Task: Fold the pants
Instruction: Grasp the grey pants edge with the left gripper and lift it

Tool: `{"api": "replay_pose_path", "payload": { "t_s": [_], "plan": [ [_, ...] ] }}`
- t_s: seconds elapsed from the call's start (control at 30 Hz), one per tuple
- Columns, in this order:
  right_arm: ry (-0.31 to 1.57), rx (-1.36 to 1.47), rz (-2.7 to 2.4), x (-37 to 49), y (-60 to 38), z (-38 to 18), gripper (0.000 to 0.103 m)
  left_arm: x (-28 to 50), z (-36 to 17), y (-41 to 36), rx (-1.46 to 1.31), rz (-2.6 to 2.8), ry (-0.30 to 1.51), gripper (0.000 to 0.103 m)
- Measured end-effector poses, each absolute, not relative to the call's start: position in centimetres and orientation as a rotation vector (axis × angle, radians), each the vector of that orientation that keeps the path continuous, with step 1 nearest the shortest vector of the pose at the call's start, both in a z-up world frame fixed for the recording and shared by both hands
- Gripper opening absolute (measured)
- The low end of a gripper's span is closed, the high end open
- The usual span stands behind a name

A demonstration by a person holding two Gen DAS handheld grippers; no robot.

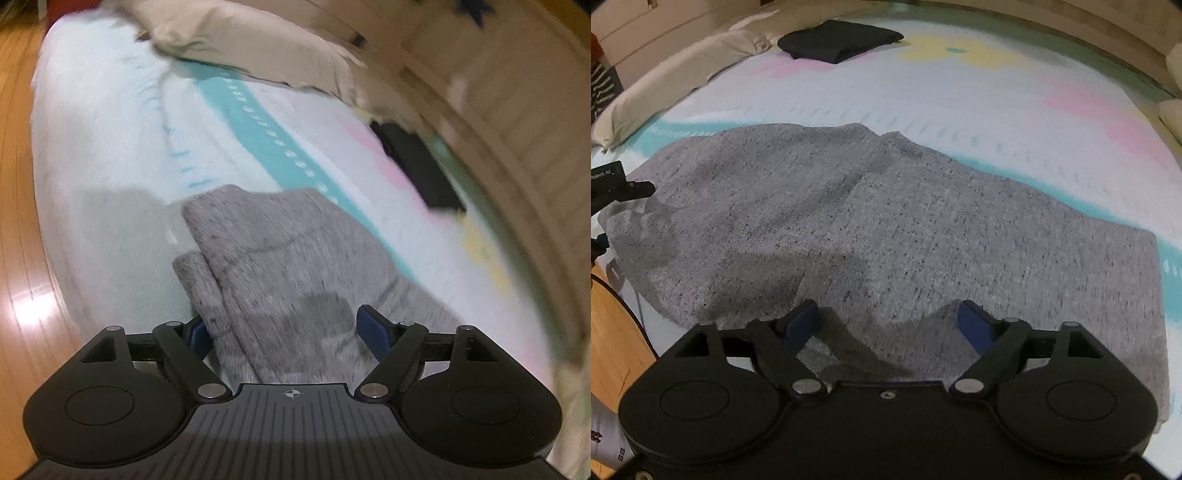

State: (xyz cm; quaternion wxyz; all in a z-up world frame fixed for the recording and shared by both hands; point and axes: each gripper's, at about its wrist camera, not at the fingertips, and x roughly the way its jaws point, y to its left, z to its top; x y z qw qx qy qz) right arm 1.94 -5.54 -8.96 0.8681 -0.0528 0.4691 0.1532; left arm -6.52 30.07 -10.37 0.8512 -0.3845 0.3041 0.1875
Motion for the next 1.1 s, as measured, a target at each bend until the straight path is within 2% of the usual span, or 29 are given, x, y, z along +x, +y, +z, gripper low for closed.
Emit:
{"api": "replay_pose_path", "payload": {
  "t_s": [0.03,0.13,0.23,0.63,0.8,0.9,1.03,1.1],
  "plan": [
    [0.993,-0.102,0.329,1.9,-5.6,-9.1,0.093,-6.7,-10.5,30.4,-0.842,0.394,0.615,0.073],
    [1.002,-0.157,0.362,1.6,-5.3,-9.5,0.094,-7.1,-10.5,31.1,-0.852,0.452,0.608,0.030],
    [0.969,-0.219,0.384,0.7,-4.7,-9.5,0.093,-7.5,-10.2,31.1,-0.856,0.412,0.564,0.019],
    [0.933,-0.074,0.376,1.0,-6.6,-7.2,0.090,-8.6,-3.7,26.4,-0.590,0.294,0.395,0.017],
    [1.013,-0.094,0.326,1.8,-6.2,-9.5,0.089,-8.7,-1.6,24.1,-0.496,0.232,0.334,0.017],
    [1.001,-0.102,0.322,1.5,-6.0,-9.9,0.093,-8.6,-0.1,22.9,-0.458,0.187,0.302,0.016],
    [1.018,-0.111,0.380,1.5,-6.4,-8.4,0.084,-8.3,2.8,20.2,-0.378,0.123,0.256,0.016],
    [0.994,-0.067,0.363,1.6,-7.7,-7.2,0.084,-8.3,4.2,18.3,-0.326,0.073,0.222,0.016]
  ]
}}
